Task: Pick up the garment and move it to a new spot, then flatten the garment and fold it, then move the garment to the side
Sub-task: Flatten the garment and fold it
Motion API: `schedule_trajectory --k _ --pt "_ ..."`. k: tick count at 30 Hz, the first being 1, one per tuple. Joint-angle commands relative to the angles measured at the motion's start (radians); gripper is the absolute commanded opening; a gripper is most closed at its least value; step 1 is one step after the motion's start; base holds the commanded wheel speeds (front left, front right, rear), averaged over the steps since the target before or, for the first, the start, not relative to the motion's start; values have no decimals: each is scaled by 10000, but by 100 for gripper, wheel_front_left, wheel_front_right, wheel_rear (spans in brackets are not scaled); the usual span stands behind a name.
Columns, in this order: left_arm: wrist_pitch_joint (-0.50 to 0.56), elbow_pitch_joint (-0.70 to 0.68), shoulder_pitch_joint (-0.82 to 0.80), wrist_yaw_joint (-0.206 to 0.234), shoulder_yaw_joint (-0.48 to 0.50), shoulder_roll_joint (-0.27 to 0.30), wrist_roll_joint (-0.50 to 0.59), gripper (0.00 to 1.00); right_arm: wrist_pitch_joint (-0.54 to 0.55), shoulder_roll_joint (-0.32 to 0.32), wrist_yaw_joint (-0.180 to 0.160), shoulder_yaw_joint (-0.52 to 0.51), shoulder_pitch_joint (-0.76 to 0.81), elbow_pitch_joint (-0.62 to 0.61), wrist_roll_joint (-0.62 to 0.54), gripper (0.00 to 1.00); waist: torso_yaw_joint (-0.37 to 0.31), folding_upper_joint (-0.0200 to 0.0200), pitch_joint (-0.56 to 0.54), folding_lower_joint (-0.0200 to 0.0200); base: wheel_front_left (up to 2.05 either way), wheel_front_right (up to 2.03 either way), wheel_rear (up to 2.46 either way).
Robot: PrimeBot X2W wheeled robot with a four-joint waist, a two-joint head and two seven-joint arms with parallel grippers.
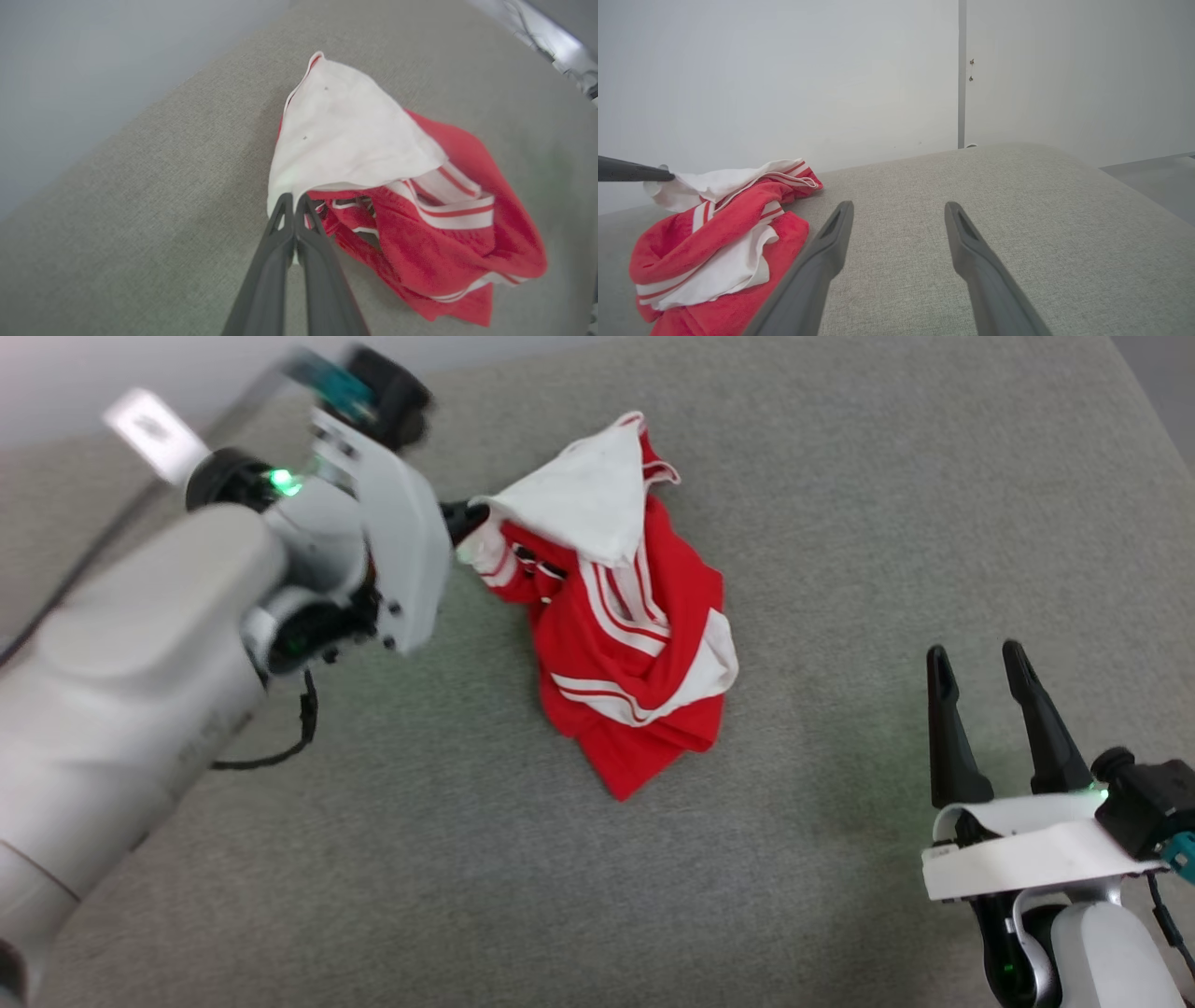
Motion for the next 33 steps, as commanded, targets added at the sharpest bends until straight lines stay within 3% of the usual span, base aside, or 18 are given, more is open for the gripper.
schedule_trajectory --k 1,8,13,22,27,33 --pt "76 94 11 17 153 -14 -425 0 -7 10 1 -28 127 23 -75 100 271 -1 -250 0 0 0 0" --pt "1616 1404 796 21 1522 223 -4069 0 -7 12 1 -118 487 96 -252 100 1039 -1 -791 0 0 0 0" --pt "2683 2135 1638 330 2391 519 -6000 0 -7 10 1 -176 633 73 -373 100 1496 -1 -991 0 0 0 0" --pt "1496 3158 3965 1500 4074 724 -8438 0 -7 7 1 -302 755 97 -477 100 1874 -1 -1158 0 0 0 0" --pt "789 3627 5095 1611 4202 651 -8667 0 -7 9 1 -265 649 127 -519 100 1992 -1 -1163 0 0 0 0" --pt "571 3669 5113 1088 4124 655 -8317 2 -7 9 1 -324 543 89 -683 100 2082 -1 -1192 0 0 0 0"
